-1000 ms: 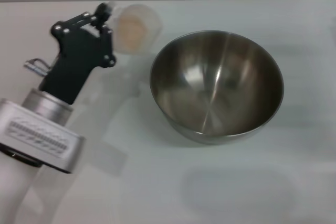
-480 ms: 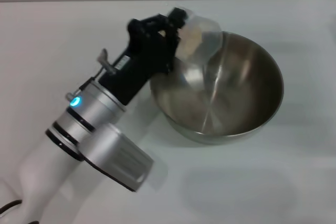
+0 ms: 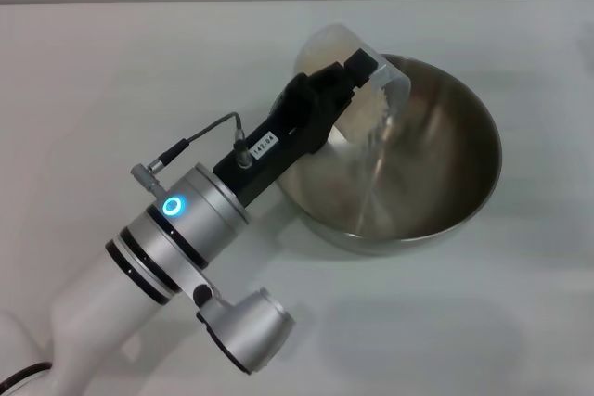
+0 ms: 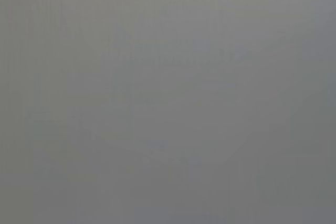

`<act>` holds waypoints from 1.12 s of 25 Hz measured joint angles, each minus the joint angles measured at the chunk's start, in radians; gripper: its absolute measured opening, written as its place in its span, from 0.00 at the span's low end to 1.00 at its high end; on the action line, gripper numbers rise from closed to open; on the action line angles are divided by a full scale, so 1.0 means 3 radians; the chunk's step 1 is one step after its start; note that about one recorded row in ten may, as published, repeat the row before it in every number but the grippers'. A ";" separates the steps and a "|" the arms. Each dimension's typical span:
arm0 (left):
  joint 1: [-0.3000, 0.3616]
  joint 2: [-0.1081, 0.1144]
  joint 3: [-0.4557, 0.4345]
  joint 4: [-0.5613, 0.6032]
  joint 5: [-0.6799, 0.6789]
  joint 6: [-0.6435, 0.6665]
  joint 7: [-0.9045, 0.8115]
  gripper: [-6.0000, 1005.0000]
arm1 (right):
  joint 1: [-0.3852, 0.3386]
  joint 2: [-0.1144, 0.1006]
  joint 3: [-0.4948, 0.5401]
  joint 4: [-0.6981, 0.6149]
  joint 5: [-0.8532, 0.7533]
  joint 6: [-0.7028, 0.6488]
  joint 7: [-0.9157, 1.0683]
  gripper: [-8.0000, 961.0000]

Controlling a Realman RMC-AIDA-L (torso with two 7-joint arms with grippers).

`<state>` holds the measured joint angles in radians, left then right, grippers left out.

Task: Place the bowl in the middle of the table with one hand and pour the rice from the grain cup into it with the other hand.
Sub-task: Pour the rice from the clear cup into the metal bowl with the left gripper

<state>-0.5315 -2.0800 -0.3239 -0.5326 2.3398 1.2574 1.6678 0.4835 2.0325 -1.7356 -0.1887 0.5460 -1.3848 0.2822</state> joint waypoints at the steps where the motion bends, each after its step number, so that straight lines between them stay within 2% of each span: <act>1: 0.0002 0.0000 0.0016 0.0000 0.0001 0.0000 0.0108 0.05 | 0.0000 0.0000 -0.0003 0.0000 0.0000 0.0001 0.0000 0.82; 14: 0.0008 0.0000 0.0254 -0.0004 0.0004 -0.0004 0.1207 0.05 | -0.0011 0.0000 -0.0006 0.0000 -0.0005 0.0006 0.0000 0.82; 28: 0.0012 0.0000 0.0260 -0.0004 0.0094 -0.0027 0.1307 0.06 | -0.0015 0.0000 -0.0008 0.0000 -0.0005 -0.0010 0.0000 0.82</act>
<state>-0.5278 -2.0800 -0.2459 -0.5338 2.3680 1.2493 2.0600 0.4790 2.0325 -1.7379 -0.1887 0.5445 -1.3877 0.2822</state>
